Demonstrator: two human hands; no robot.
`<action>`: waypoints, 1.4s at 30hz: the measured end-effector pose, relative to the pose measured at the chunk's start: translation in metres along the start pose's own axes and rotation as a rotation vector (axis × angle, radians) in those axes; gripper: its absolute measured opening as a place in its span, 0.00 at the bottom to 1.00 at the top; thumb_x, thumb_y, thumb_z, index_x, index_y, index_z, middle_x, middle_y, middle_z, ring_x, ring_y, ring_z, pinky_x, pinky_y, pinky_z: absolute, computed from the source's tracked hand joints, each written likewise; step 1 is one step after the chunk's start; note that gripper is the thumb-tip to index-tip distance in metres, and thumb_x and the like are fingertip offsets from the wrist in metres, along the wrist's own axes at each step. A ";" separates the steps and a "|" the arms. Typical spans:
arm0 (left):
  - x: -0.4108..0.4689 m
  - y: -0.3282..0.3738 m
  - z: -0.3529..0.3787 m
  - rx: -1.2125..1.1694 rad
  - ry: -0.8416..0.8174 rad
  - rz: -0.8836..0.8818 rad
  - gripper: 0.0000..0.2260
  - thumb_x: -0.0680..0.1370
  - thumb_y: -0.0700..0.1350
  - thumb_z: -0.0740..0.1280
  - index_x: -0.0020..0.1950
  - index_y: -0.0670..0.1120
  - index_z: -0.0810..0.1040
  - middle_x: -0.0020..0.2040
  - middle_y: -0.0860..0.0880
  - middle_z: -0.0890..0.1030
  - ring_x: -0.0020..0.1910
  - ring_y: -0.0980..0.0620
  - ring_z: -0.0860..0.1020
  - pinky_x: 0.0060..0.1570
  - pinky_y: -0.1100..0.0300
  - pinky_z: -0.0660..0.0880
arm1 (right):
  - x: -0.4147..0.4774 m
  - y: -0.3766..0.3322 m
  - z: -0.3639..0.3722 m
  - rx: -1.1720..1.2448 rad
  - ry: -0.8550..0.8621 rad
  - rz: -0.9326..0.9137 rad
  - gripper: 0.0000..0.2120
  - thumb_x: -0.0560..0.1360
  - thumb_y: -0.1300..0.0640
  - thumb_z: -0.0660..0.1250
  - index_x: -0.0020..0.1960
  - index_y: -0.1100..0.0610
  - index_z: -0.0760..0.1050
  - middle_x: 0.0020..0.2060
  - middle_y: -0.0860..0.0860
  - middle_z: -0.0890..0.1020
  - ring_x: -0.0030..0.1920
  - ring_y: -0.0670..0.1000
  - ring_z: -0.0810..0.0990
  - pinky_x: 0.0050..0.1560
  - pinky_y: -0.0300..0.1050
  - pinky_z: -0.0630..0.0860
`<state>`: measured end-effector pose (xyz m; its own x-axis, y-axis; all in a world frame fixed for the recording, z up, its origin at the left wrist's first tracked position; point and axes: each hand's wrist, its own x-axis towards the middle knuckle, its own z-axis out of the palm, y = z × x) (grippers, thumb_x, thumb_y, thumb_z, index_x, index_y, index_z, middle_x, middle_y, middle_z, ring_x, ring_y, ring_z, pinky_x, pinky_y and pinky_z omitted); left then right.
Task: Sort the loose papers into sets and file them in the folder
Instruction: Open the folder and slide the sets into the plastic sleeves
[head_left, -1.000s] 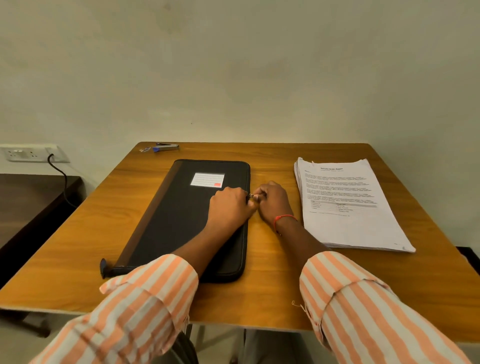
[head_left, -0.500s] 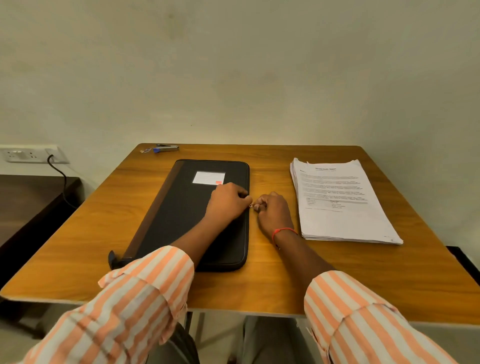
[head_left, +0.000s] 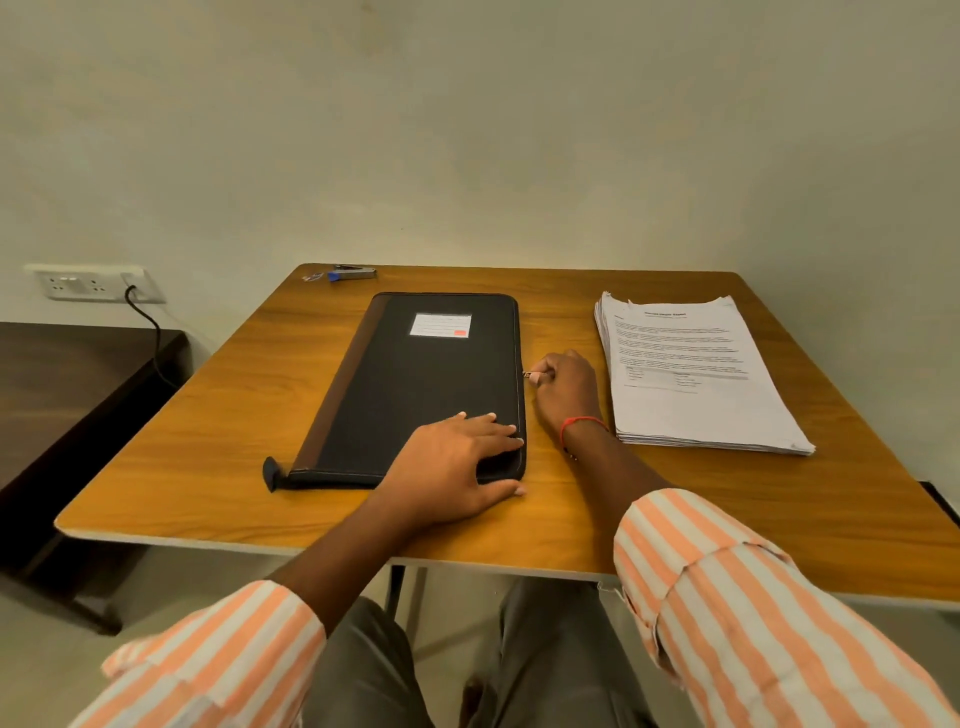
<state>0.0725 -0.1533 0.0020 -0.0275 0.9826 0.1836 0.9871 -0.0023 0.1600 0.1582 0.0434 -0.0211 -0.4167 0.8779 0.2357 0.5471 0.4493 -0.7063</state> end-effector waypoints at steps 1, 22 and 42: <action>-0.002 -0.001 0.003 -0.013 0.027 -0.003 0.27 0.78 0.68 0.61 0.75 0.59 0.71 0.75 0.60 0.70 0.77 0.59 0.63 0.76 0.54 0.63 | -0.001 0.000 0.000 -0.003 -0.006 -0.002 0.07 0.79 0.63 0.67 0.47 0.58 0.84 0.47 0.52 0.79 0.46 0.50 0.78 0.40 0.36 0.71; 0.040 -0.019 0.012 0.002 0.122 -0.042 0.22 0.81 0.62 0.61 0.68 0.52 0.78 0.61 0.51 0.83 0.59 0.51 0.81 0.54 0.51 0.80 | -0.044 0.002 -0.019 0.022 -0.040 -0.031 0.08 0.78 0.62 0.68 0.45 0.53 0.83 0.45 0.47 0.79 0.46 0.48 0.77 0.43 0.38 0.71; 0.013 -0.039 0.014 0.156 0.229 -0.061 0.18 0.84 0.59 0.59 0.65 0.52 0.81 0.59 0.52 0.85 0.56 0.53 0.83 0.43 0.58 0.79 | -0.109 -0.026 -0.014 0.180 -0.008 0.120 0.05 0.77 0.58 0.71 0.50 0.53 0.85 0.45 0.49 0.86 0.45 0.47 0.82 0.45 0.39 0.78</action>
<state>0.0359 -0.1380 -0.0149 -0.1047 0.9126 0.3952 0.9944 0.1015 0.0291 0.1996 -0.0612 -0.0194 -0.3624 0.9217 0.1385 0.4549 0.3046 -0.8368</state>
